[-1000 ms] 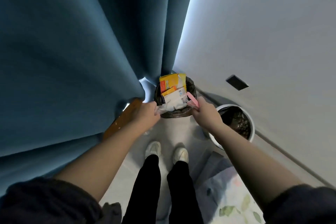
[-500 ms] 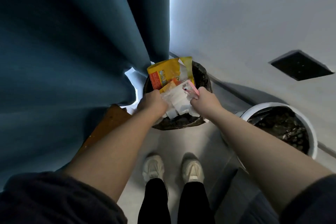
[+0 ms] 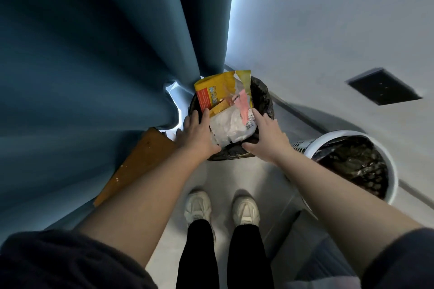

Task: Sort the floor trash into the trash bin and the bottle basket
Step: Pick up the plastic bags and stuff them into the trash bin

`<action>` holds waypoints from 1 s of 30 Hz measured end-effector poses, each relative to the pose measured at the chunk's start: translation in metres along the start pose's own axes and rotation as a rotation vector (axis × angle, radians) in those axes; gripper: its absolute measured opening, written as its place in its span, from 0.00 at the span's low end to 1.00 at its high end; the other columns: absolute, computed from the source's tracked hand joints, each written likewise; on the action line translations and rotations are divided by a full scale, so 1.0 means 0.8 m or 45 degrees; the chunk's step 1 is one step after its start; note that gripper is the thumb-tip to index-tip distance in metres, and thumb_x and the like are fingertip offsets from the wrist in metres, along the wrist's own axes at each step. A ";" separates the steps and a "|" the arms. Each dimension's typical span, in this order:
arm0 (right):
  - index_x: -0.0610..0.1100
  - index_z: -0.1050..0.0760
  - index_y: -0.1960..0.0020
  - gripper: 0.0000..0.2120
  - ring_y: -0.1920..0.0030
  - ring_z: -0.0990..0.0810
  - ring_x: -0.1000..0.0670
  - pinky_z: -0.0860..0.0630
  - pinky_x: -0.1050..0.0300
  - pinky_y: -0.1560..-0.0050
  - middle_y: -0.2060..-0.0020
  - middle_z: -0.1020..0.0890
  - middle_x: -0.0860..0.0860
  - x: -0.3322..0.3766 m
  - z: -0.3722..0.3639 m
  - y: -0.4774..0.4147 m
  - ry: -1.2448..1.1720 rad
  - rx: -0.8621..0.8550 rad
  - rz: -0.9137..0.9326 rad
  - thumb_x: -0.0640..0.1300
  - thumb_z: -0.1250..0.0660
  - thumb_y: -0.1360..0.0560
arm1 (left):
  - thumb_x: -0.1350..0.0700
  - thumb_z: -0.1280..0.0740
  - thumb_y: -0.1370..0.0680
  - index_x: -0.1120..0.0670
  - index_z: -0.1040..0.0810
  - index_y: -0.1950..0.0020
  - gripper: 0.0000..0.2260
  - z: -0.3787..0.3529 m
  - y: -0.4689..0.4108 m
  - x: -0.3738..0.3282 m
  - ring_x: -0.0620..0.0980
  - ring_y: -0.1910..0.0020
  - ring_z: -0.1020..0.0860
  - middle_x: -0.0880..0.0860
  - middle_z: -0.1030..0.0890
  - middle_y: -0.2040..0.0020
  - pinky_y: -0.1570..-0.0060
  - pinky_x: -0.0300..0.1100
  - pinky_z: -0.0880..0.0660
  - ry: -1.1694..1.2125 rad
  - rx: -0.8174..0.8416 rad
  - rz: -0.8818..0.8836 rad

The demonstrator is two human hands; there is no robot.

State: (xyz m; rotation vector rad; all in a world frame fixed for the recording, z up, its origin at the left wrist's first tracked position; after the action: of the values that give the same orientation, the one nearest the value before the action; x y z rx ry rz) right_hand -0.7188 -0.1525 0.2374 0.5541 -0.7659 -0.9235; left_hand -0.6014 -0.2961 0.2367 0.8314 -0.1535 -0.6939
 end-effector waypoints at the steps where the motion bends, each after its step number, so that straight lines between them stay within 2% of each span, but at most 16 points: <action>1: 0.58 0.59 0.23 0.46 0.23 0.53 0.41 0.46 0.32 0.29 0.23 0.48 0.48 0.001 0.008 0.017 0.045 0.005 -0.006 0.55 0.30 0.29 | 0.43 0.26 0.31 0.48 0.59 0.22 0.50 0.008 0.016 0.000 0.57 0.24 0.52 0.53 0.54 0.22 0.30 0.58 0.42 -0.012 0.002 0.001; 4: 0.58 0.60 0.23 0.46 0.23 0.56 0.40 0.51 0.33 0.28 0.22 0.52 0.48 0.016 0.040 0.075 0.145 -0.042 0.026 0.56 0.31 0.28 | 0.42 0.26 0.31 0.48 0.60 0.23 0.51 0.038 0.068 0.000 0.58 0.23 0.54 0.52 0.55 0.21 0.29 0.58 0.44 0.001 -0.011 0.005; 9: 0.57 0.61 0.23 0.45 0.23 0.54 0.41 0.47 0.34 0.28 0.22 0.52 0.47 0.057 0.089 0.193 0.213 -0.002 0.092 0.59 0.33 0.27 | 0.41 0.27 0.31 0.49 0.56 0.22 0.49 0.092 0.194 0.005 0.58 0.24 0.51 0.53 0.52 0.21 0.28 0.57 0.44 0.233 -0.023 0.051; 12: 0.57 0.60 0.23 0.42 0.23 0.53 0.41 0.47 0.35 0.28 0.22 0.51 0.48 0.097 0.122 0.274 0.306 -0.012 0.196 0.59 0.35 0.25 | 0.40 0.28 0.30 0.49 0.56 0.22 0.48 0.126 0.290 0.018 0.58 0.23 0.52 0.54 0.52 0.21 0.27 0.58 0.46 0.259 -0.065 0.076; 15: 0.57 0.59 0.23 0.39 0.23 0.54 0.41 0.48 0.35 0.27 0.22 0.52 0.48 0.140 0.141 0.348 0.382 -0.046 0.331 0.59 0.37 0.24 | 0.38 0.31 0.29 0.49 0.56 0.22 0.46 0.152 0.384 0.030 0.58 0.23 0.52 0.55 0.53 0.21 0.27 0.57 0.47 0.232 -0.182 0.076; 19: 0.55 0.56 0.22 0.35 0.23 0.57 0.41 0.54 0.34 0.28 0.22 0.52 0.46 0.198 0.154 0.436 0.552 -0.247 0.457 0.60 0.43 0.22 | 0.34 0.37 0.27 0.48 0.57 0.22 0.43 0.170 0.503 0.056 0.57 0.23 0.55 0.54 0.54 0.21 0.29 0.60 0.52 0.150 -0.413 0.146; 22: 0.54 0.55 0.22 0.33 0.23 0.59 0.41 0.59 0.33 0.28 0.22 0.54 0.46 0.238 0.137 0.487 0.649 -0.315 0.541 0.60 0.46 0.22 | 0.32 0.44 0.25 0.48 0.57 0.22 0.40 0.158 0.575 0.084 0.57 0.23 0.58 0.54 0.56 0.21 0.29 0.63 0.55 0.179 -0.514 0.276; 25: 0.54 0.58 0.22 0.33 0.23 0.59 0.41 0.60 0.33 0.28 0.22 0.55 0.46 0.276 0.093 0.530 0.731 -0.259 0.658 0.61 0.48 0.22 | 0.32 0.51 0.24 0.49 0.57 0.22 0.37 0.129 0.635 0.120 0.57 0.23 0.59 0.54 0.57 0.21 0.29 0.64 0.56 0.258 -0.579 0.437; 30: 0.54 0.61 0.22 0.33 0.23 0.60 0.41 0.56 0.34 0.27 0.22 0.56 0.47 0.337 -0.012 0.600 0.875 -0.092 0.897 0.62 0.51 0.21 | 0.35 0.50 0.22 0.48 0.56 0.22 0.34 0.056 0.731 0.202 0.56 0.23 0.57 0.53 0.55 0.21 0.29 0.64 0.56 0.503 -0.649 0.798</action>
State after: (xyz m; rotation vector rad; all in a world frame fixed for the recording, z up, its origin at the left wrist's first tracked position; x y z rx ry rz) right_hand -0.3716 -0.1440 0.6648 0.4456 -0.2526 -0.0774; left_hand -0.1983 -0.1496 0.6683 0.3757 0.1187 0.0383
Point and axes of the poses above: each hand's wrist, its own y-axis away from the middle knuckle, its own z-axis out of the back of the hand, x = y × z, the point moved 10 cm from there along -y, towards the middle knuckle
